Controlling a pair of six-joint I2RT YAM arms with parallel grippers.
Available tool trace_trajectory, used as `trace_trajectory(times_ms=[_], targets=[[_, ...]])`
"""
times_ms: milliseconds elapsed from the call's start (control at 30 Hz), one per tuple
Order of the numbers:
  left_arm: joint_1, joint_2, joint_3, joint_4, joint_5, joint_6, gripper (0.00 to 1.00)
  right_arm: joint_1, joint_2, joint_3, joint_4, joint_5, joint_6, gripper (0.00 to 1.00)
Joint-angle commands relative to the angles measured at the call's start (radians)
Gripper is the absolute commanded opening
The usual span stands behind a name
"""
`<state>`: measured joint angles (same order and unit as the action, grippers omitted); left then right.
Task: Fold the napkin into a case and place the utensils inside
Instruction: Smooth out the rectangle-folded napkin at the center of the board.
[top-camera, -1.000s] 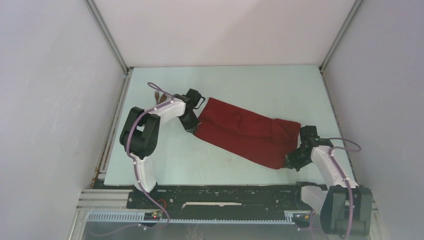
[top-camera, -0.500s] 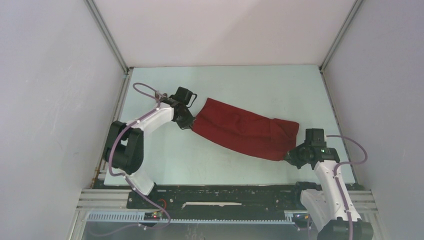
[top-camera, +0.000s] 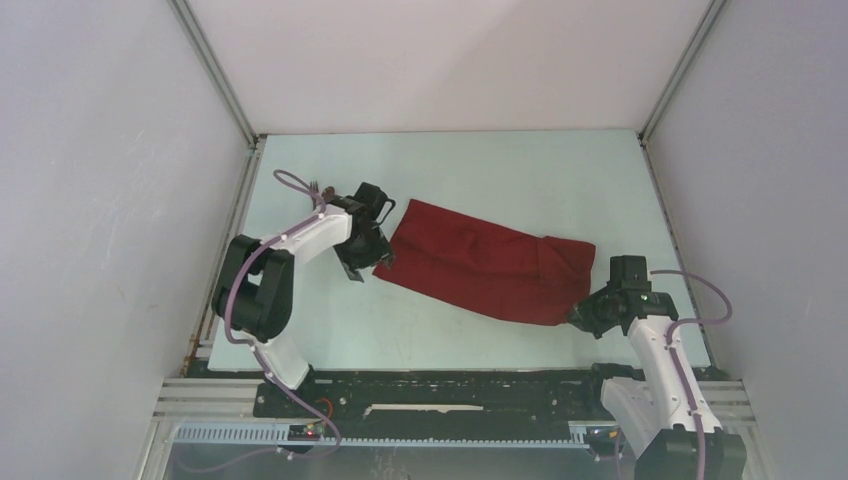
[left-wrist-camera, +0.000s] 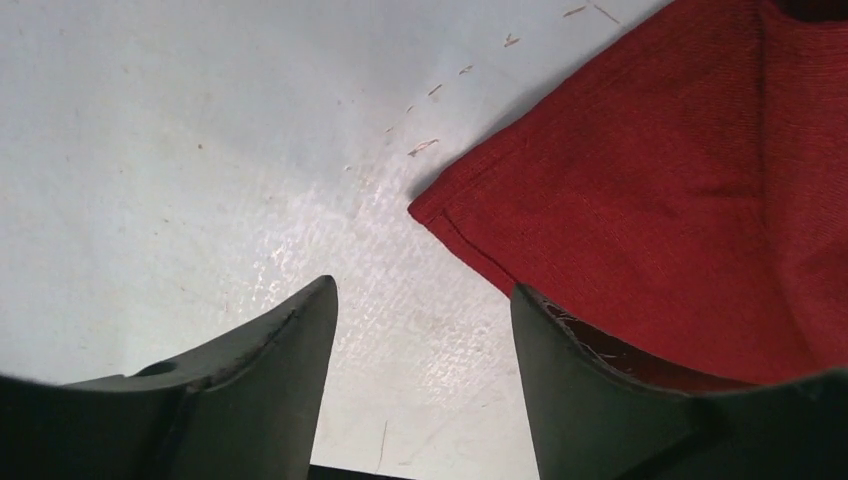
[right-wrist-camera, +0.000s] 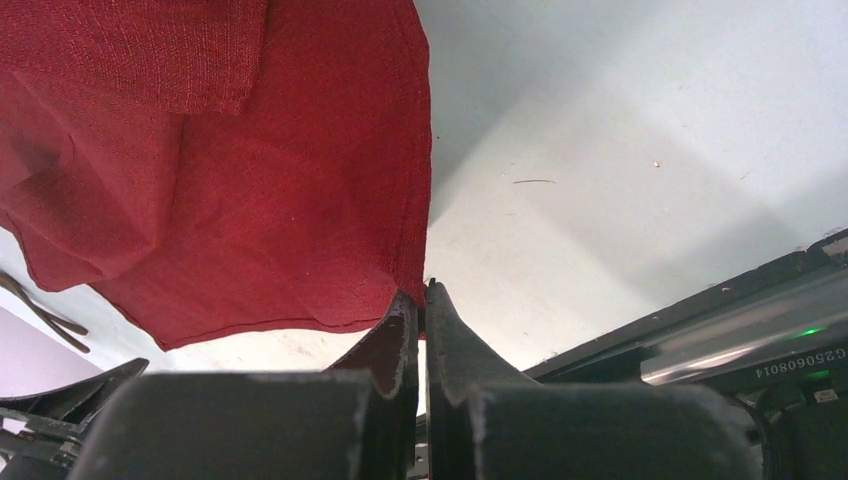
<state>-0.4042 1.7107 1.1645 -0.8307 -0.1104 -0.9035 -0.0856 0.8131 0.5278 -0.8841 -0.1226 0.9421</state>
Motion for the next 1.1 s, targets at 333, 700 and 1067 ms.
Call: trace_trajectory(times_ms=[333, 700, 1067], targets=[[-0.01, 0.213, 0.114, -0.005, -0.037, 0.027, 0.68, -0.021, 0.034, 0.011, 0.027, -0.021, -0.046, 0.0], [0.054, 0.151, 0.004, 0.208, 0.03, 0.041, 0.01, -0.025, 0.021, 0.011, 0.036, -0.037, -0.048, 0.0], [0.051, -0.256, 0.204, 0.202, 0.183, 0.144, 0.0, -0.065, -0.183, 0.23, 0.205, -0.249, -0.256, 0.0]])
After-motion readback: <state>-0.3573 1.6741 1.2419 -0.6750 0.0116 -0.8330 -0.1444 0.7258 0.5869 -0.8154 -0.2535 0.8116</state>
